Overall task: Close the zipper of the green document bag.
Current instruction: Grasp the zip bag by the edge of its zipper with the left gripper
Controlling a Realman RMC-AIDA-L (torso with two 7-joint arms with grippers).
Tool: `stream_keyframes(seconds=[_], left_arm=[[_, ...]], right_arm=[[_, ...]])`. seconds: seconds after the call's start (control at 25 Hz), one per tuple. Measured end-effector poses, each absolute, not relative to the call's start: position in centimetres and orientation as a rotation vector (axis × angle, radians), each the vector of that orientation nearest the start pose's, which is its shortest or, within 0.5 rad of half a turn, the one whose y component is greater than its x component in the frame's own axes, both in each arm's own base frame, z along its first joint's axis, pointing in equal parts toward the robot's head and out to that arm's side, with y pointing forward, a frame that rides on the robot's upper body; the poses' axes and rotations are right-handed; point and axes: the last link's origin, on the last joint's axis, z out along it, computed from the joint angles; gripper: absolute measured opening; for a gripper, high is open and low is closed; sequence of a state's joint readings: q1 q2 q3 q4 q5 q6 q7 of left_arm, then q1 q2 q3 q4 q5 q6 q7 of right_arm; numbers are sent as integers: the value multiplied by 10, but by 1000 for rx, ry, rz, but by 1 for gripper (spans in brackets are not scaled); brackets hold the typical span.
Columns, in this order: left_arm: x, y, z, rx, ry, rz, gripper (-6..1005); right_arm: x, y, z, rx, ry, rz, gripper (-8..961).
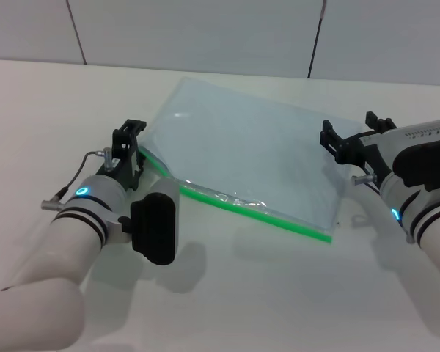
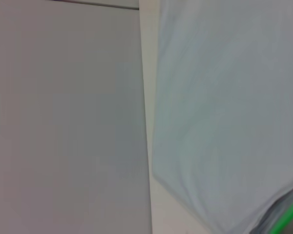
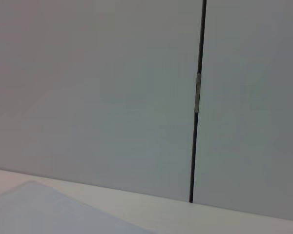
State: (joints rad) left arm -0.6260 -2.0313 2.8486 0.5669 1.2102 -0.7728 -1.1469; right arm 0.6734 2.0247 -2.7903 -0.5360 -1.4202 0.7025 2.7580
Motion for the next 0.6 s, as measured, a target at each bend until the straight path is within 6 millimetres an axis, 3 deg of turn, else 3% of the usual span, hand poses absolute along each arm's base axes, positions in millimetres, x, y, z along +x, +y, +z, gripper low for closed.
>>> stream_keyframes(seconds=[0.6], left_arm=[[-282, 368, -90, -1840, 651, 689, 543]], right_arm=[[251, 378, -97, -1858, 694, 432, 747]])
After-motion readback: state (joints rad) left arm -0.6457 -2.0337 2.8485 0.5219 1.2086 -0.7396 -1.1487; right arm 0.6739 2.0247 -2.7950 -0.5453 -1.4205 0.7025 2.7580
